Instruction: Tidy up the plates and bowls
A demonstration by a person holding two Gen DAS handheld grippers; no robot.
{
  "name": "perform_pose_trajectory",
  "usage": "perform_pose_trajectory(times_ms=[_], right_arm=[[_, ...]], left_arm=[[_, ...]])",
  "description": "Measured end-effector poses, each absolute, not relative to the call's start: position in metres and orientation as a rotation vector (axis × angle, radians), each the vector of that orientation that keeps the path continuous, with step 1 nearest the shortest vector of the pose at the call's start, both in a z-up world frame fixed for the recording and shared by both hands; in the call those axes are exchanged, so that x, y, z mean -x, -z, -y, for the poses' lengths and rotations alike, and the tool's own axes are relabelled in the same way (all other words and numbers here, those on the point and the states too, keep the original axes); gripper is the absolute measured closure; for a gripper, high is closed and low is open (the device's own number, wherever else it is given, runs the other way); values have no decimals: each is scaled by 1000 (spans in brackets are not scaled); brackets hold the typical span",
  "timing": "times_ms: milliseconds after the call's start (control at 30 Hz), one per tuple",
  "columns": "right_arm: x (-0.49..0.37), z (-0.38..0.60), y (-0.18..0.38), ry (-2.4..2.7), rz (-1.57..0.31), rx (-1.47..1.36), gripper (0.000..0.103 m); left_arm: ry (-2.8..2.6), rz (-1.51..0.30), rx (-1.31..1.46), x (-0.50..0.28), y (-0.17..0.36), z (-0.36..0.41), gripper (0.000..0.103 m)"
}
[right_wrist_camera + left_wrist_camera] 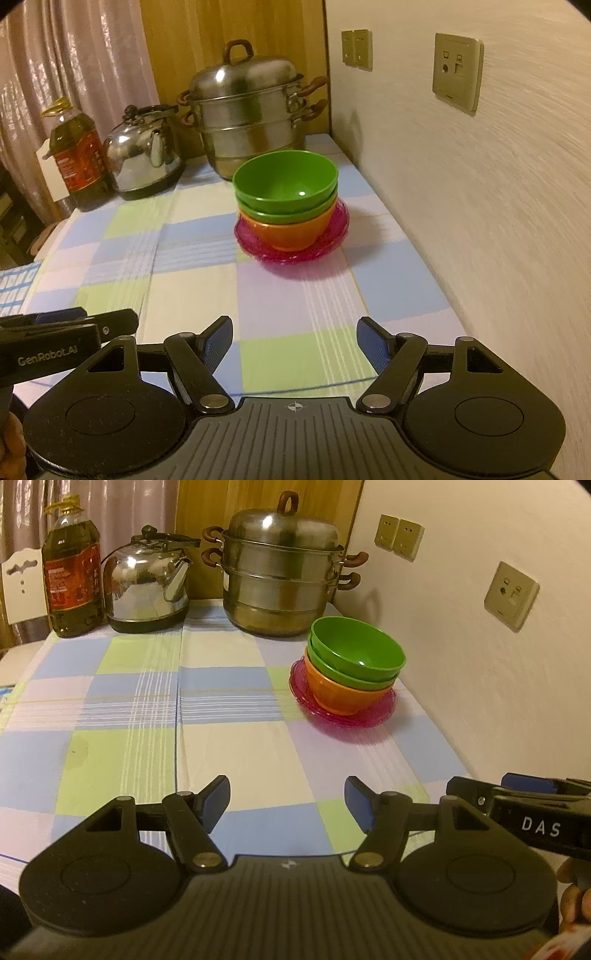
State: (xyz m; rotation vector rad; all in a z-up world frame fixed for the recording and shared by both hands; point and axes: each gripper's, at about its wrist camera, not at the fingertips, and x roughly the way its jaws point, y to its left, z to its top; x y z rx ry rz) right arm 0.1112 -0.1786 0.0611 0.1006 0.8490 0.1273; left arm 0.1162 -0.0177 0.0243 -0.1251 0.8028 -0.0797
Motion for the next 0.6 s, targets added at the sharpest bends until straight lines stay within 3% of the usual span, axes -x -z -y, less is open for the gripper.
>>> perform_pose_trajectory(times_ms=[600], right_arm=[[-86, 178, -52, -142, -887, -115, 29]], left_arm=[[83, -808, 86, -91, -18, 23, 37]])
